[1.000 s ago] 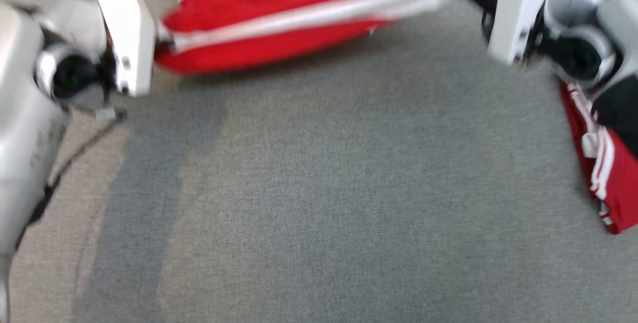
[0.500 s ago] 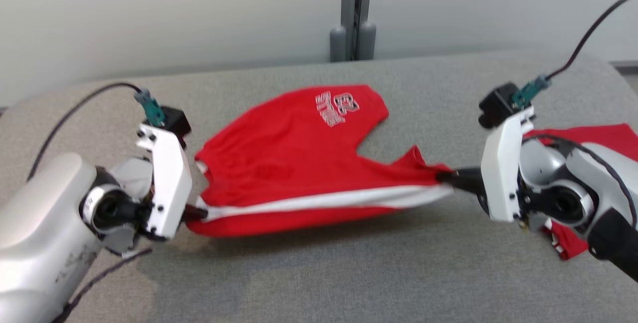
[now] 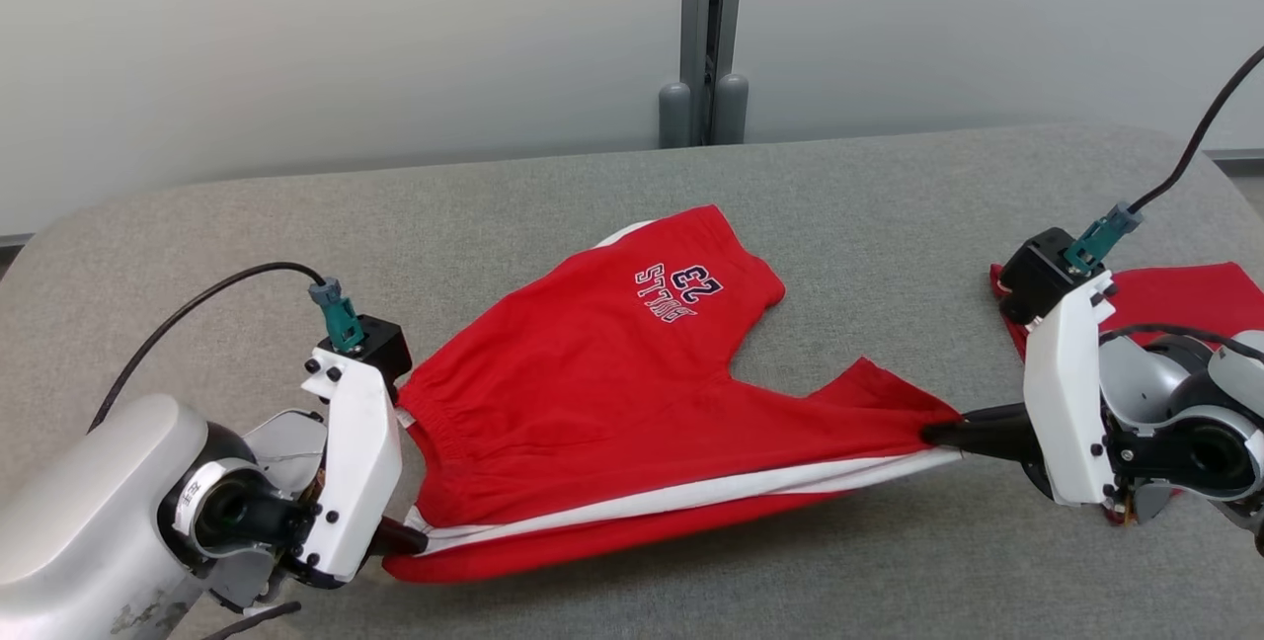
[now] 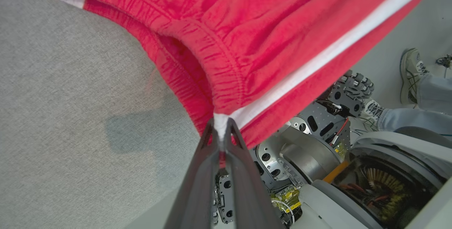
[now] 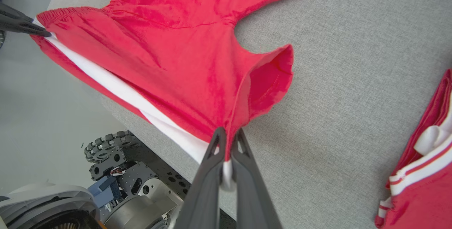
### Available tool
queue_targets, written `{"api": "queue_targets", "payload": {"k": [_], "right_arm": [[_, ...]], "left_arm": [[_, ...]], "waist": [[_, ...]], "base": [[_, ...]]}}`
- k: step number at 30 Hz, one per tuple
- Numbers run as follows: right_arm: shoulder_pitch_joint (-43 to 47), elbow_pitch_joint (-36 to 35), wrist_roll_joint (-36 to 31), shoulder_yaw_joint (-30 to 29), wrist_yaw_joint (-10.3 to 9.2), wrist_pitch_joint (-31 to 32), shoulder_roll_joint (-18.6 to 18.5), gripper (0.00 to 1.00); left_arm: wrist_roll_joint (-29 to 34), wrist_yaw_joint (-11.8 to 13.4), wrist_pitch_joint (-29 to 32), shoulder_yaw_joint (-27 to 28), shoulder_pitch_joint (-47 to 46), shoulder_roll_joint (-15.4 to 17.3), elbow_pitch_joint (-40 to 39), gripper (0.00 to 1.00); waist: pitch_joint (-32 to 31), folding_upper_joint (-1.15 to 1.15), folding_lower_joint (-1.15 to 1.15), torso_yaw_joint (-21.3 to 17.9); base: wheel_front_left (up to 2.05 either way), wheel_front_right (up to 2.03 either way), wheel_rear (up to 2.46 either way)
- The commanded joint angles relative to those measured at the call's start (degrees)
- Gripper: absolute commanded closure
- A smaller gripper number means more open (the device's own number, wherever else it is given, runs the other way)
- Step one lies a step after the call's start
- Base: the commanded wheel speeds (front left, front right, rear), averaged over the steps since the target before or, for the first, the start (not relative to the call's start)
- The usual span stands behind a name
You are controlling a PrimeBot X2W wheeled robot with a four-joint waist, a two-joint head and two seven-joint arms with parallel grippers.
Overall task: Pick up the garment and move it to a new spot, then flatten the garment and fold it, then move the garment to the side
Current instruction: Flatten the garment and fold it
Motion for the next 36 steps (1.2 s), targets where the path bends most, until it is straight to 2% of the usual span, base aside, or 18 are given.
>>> {"api": "queue_targets", "payload": {"k": [1, 7, 17, 21, 26, 36], "right_arm": [[-0.2, 0.3, -0.5, -1.0, -0.01, 0.6, -0.2, 1.00], [-4.3, 4.6, -2.8, -4.6, -0.02, 2.0, 3.1, 1.00], [-15.7, 16.2, -8.4, -10.0, -0.01, 4.5, 10.0, 1.00], [-18.8, 19.8, -10.2, -11.0, -0.01, 5.0, 11.7, 1.00], [-24.1, 25.1, -12.4, -12.5, -0.01, 5.5, 14.7, 1.00], [-32.7, 33.4, -17.6, -12.3, -0.01, 5.3, 19.0, 1.00]], "left_arm": [[0.0, 0.8, 0.6, 0.3, 0.7, 0.8, -0.4, 1.00], [-2.3, 3.3, 2.3, 2.4, -2.0, 0.5, -0.9, 1.00], [-6.8, 6.8, 3.5, 8.3, -11.3, -3.9, 2.5, 1.00], [-6.3, 7.0, 4.2, 8.7, -14.4, -4.5, 3.7, 1.00], [-6.2, 7.5, 4.6, 9.4, -19.3, -6.9, 5.4, 1.00], [-5.0, 6.2, 3.8, 9.7, -25.9, -10.6, 8.9, 1.00]], "waist": [[1.2, 0.00, 0.00, 0.0], [5.6, 0.00, 0.00, 0.8], [15.2, 0.00, 0.00, 5.2], [17.8, 0.00, 0.00, 6.7], [21.7, 0.00, 0.00, 8.9], [28.0, 0.00, 0.00, 12.0]], "base": [[0.00, 0.00, 0.00], [0.00, 0.00, 0.00], [0.00, 0.00, 0.00], [0.00, 0.00, 0.00], [0.00, 0.00, 0.00], [0.00, 0.00, 0.00]]}}
